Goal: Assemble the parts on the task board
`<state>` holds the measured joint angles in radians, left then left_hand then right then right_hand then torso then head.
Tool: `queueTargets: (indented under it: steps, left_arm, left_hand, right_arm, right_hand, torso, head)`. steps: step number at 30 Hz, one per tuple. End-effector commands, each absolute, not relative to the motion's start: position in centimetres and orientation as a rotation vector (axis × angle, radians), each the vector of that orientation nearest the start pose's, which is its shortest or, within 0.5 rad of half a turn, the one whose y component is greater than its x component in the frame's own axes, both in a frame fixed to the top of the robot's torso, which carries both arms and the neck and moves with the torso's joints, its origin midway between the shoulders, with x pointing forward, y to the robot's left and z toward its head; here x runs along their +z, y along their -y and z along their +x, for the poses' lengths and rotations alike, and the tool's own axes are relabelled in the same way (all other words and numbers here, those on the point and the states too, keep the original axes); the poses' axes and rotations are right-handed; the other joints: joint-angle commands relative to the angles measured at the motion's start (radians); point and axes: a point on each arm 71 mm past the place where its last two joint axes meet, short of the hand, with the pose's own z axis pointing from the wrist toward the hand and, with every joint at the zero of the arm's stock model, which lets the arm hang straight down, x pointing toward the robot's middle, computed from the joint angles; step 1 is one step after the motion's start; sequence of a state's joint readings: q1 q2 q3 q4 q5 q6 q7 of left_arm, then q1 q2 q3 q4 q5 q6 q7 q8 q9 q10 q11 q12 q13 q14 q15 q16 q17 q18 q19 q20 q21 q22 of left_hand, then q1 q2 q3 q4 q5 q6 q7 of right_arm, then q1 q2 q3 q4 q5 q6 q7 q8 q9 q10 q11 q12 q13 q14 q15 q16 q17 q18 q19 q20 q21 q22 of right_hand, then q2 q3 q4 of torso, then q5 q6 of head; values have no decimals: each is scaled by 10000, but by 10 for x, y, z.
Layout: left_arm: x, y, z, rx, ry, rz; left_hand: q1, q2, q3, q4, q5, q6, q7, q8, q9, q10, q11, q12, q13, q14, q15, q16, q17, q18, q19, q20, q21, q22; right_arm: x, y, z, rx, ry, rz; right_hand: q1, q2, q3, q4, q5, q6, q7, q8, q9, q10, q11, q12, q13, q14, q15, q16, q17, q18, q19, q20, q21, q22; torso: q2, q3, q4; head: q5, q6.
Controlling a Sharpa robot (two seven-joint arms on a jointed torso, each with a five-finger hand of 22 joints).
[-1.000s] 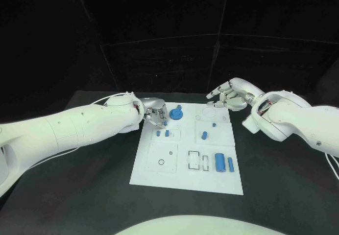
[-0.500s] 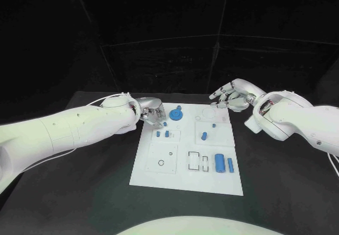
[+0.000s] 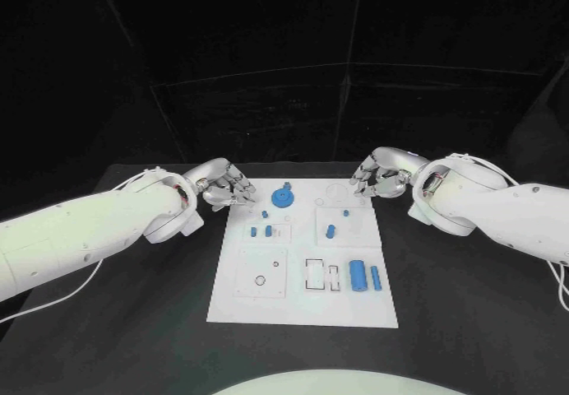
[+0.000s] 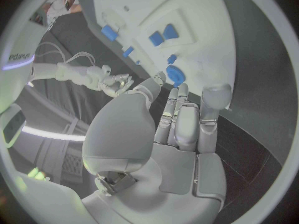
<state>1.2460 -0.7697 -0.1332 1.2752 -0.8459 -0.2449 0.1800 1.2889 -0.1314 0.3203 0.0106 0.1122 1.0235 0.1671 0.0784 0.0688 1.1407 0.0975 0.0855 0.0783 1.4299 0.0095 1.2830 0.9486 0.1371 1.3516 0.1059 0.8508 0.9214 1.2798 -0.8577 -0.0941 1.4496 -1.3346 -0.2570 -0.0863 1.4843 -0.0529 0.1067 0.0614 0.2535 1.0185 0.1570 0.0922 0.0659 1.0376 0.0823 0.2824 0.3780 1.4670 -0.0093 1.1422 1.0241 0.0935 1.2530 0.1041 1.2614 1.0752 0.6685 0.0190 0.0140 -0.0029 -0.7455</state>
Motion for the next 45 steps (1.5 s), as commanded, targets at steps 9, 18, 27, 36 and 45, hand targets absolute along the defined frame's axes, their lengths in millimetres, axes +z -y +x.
queueTargets:
  steps: [9,18,27,36,45]
  left_arm:
    - [-188,-238,507,-14770,-13673,-9473]
    - [-185,-234,498,-15478,-13268,-10008]
    - [-184,-235,495,-15559,-13141,-10042]
    - [-183,-232,493,-15613,-13108,-10059]
    - [-182,-233,492,-15526,-12945,-10074]
  left_hand:
    - [155,406,-257,92,15,387,28,165,4,65,24,400,11,-1130,32,-1558,-2582,465,-965,70,-2363,-1904]
    - [327,542,-192,38,33,486,-33,237,12,219,-44,576,33,-1219,-12,-1645,-2724,469,-991,37,-2519,-2022]
    - [315,534,-217,45,25,514,-44,265,15,252,-56,633,40,-1247,-21,-1670,-2775,467,-1007,26,-2568,-2060]
    - [221,503,-300,105,8,504,-40,277,9,245,-52,677,40,-1263,-18,-1677,-2802,462,-1012,23,-2615,-2100]
    - [243,495,-312,92,13,480,-40,274,4,224,-54,688,37,-1262,-20,-1667,-2790,462,-1011,21,-2633,-2116]
  right_arm:
    - [-188,216,498,4449,-16506,-3256]
    - [-201,206,496,4407,-17022,-3664]
    - [-207,200,495,4400,-17433,-3889]
    - [-210,192,498,4431,-17587,-4021]
    - [-214,192,500,4159,-17860,-4086]
  right_hand:
    - [-53,-221,409,5,-588,-211,-28,-243,13,-106,89,-628,-1023,173,148,314,280,68,283,83,255,355]
    - [-60,-297,752,-7,-703,-126,30,-235,29,12,133,-769,-1477,223,182,552,504,18,438,111,431,615]
    - [-60,-362,1022,-45,-648,3,76,-223,37,115,161,-846,-1763,236,208,670,595,-1,496,137,517,733]
    - [-46,-388,1390,-98,-650,101,90,-231,34,267,163,-913,-2034,244,213,780,670,-18,542,146,600,844]
    - [-63,-423,1988,-191,-887,417,61,-154,61,677,103,-886,-2275,270,169,919,730,-99,784,120,892,1270]
  torso:
    - [10,-26,5]
    - [22,-18,32]
    - [19,-12,16]
    - [12,-6,15]
    - [9,-7,14]
  head:
    - [-264,80]
    - [-326,51]
    - [-306,29]
    - [-235,-15]
    - [-212,-60]
